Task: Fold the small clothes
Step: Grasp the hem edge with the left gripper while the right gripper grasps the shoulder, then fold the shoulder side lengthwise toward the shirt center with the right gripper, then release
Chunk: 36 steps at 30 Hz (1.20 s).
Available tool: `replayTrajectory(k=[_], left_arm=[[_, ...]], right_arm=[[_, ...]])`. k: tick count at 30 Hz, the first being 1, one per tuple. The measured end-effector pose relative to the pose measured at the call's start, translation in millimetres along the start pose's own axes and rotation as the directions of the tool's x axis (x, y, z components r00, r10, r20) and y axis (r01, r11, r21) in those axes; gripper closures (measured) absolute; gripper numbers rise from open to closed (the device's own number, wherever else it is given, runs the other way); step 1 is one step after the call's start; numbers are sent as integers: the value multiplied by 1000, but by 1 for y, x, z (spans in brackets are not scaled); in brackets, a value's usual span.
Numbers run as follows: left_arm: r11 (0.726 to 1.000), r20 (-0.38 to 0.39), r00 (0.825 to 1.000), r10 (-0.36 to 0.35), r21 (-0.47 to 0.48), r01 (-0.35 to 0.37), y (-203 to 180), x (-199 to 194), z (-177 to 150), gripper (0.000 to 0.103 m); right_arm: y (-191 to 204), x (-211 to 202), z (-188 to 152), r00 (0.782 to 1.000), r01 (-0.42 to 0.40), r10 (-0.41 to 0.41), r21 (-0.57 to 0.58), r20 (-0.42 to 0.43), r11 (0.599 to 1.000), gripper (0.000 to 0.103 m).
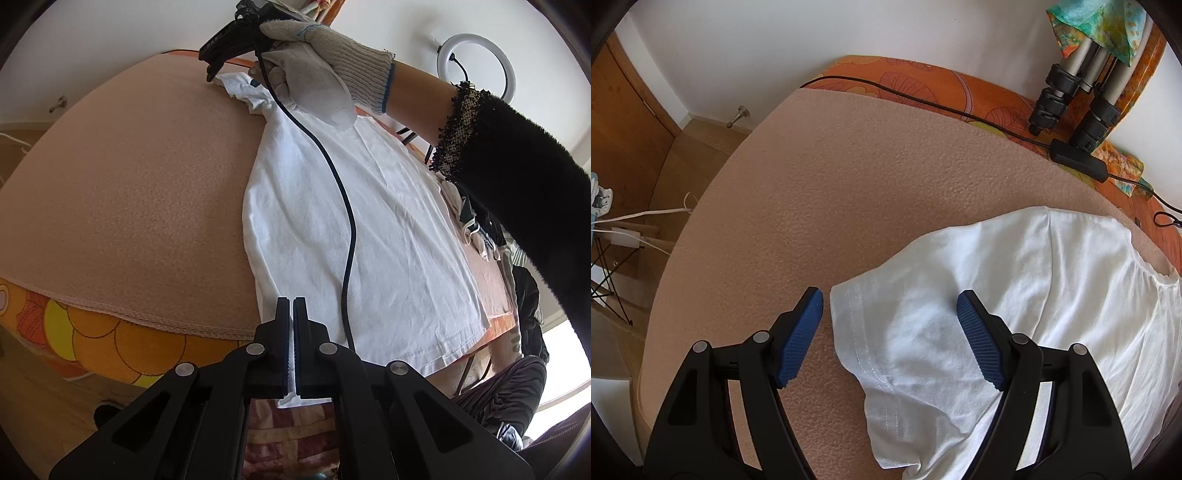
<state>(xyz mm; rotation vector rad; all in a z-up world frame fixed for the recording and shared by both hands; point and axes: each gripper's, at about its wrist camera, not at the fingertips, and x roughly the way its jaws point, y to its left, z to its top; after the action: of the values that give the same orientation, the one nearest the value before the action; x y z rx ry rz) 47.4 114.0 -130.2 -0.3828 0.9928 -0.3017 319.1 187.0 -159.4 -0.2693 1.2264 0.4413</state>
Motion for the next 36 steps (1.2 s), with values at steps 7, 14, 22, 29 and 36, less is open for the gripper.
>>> replayTrajectory(k=[7, 14, 22, 29, 36], left_arm=[[1000, 16, 1000, -1, 0, 1, 2, -4, -1, 103], [996, 51, 996, 79, 44, -81, -3, -9, -5, 103], [966, 32, 970, 243, 80, -244, 0, -1, -5, 56], [972, 24, 979, 202, 122, -203, -1, 11, -7, 100], [995, 65, 996, 68, 73, -73, -9, -5, -5, 101]], right_arm=[[-3, -2, 0, 996, 89, -89, -61, 0, 994, 85], [-35, -30, -2, 994, 95, -94, -14, 47, 995, 96], [-47, -41, -3, 994, 93, -93, 1, 61, 996, 96], [-50, -44, 3, 996, 55, -57, 26, 71, 998, 96], [-60, -59, 1, 994, 44, -45, 10, 99, 999, 97]])
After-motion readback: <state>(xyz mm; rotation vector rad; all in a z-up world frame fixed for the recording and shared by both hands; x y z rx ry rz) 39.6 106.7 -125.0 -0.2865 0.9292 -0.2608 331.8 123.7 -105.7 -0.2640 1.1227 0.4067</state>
